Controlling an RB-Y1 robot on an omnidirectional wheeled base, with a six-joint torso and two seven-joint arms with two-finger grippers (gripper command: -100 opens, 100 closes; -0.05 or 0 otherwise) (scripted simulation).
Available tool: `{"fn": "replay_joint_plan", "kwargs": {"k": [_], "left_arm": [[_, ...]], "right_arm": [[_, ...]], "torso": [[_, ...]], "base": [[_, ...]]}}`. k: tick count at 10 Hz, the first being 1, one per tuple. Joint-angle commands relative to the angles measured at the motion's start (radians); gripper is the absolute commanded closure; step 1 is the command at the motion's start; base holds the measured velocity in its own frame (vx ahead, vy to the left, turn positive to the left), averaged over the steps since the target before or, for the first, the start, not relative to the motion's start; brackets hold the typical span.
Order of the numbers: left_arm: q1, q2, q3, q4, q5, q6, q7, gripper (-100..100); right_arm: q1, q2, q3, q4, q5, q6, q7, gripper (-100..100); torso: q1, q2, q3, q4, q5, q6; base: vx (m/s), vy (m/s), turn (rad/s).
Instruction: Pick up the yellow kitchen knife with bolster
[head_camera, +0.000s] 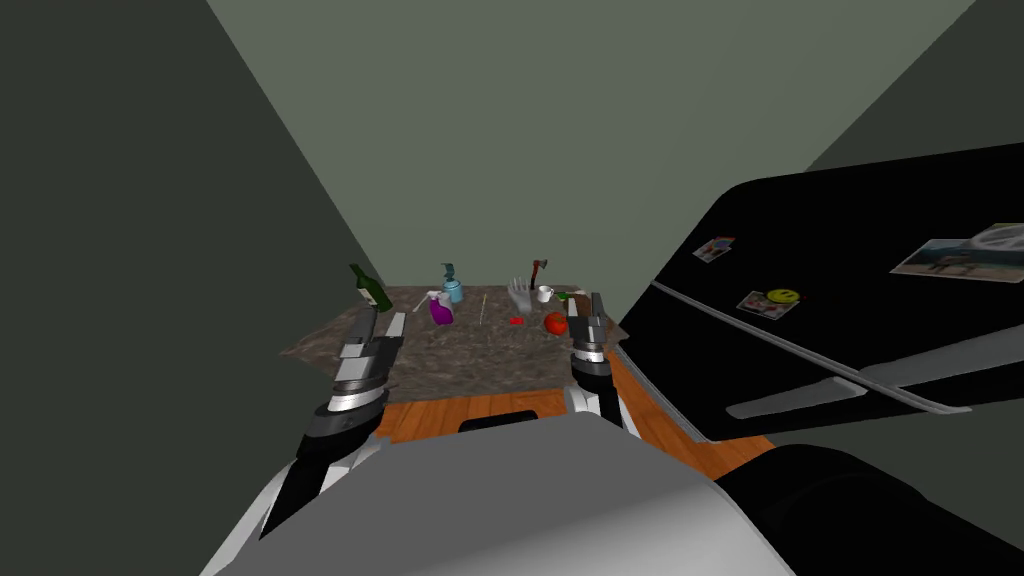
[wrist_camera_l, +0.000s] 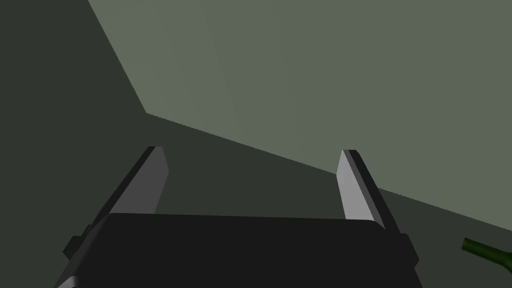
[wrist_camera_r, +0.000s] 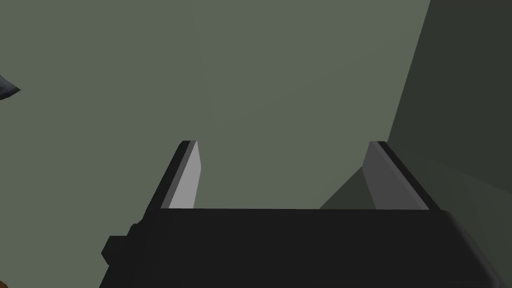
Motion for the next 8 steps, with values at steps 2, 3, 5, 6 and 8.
{"fn": "replay_joint_plan", "kwargs": {"k": [2, 3, 5, 6, 8], "left_arm": [[0.065, 0.043, 0.025, 0.029, -0.023, -0.032, -0.020, -100], [0.095, 0.073, 0.044, 0.046, -0.041, -0.049, -0.037, -100], [0.148, 0.102, 0.066, 0.066, -0.062, -0.067, -0.056, -100], [0.183, 0.133, 0.090, 0.088, -0.086, -0.084, -0.078, -100], [0.246, 0.163, 0.115, 0.111, -0.112, -0.101, -0.104, -100]], "right_arm": [[0.000, 0.000, 0.000, 0.000, 0.000, 0.000, 0.000, 0], [0.000, 0.000, 0.000, 0.000, 0.000, 0.000, 0.000, 0], [0.000, 0.000, 0.000, 0.000, 0.000, 0.000, 0.000, 0], [0.000, 0.000, 0.000, 0.000, 0.000, 0.000, 0.000, 0], [0.000, 0.000, 0.000, 0.000, 0.000, 0.000, 0.000, 0]], "torso": [[0.002, 0.002, 0.001, 0.000, 0.000, 0.000], [0.000, 0.001, 0.001, 0.000, 0.000, 0.000], [-0.003, -0.001, -0.001, 0.000, -0.001, 0.000], [0.000, -0.001, -0.001, 0.000, 0.000, 0.000], [-0.001, 0.000, 0.000, 0.000, 0.000, 0.000]], "base": [[-0.138, 0.099, -0.161], [-0.109, 0.040, -0.129], [-0.095, 0.055, -0.144], [-0.153, 0.082, -0.303], [-0.104, 0.049, -0.165]]}}
